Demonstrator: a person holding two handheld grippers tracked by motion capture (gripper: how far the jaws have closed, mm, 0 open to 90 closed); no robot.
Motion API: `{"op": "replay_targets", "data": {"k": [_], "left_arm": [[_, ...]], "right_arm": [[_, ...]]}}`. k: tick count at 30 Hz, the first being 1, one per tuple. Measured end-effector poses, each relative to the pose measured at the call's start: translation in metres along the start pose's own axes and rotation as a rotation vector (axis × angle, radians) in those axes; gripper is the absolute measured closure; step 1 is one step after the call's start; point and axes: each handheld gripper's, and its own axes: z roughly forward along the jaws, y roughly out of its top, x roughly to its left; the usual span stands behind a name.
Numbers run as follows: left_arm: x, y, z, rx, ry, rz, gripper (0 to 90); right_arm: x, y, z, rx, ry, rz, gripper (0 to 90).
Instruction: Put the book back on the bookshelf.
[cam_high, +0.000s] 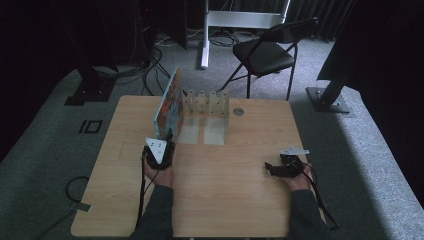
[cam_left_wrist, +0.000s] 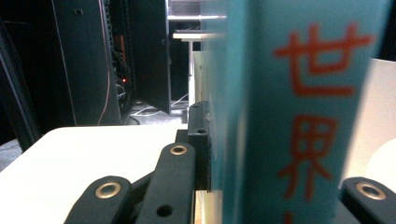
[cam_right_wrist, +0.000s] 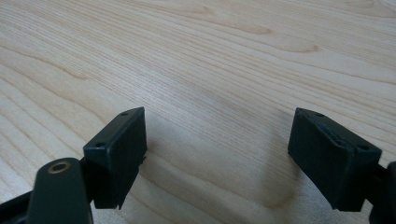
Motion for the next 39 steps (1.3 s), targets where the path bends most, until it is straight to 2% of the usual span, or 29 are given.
{"op": "replay_targets", "data": {"k": [7,16,29,39], "left_arm": [[-0.005,-0.002,0.005,0.001,0.016,0.021,81.1],[-0.007,-0.004,0.009,-0.007,0.025,0.014,81.1],[-0.012,-0.01,0.013,0.0,0.04,0.043,81.1],[-0.009,-0.013,0.013,0.007,0.028,0.033,81.0]], "right_arm": [[0.0,0.0,0.0,-0.001,0.003,0.002,19.2],[0.0,0.0,0.0,-0.001,0.004,0.001,19.2],[0.0,0.0,0.0,-0.001,0.003,0.001,19.2],[0.0,0.0,0.0,0.0,0.002,0.002,19.2]]}}
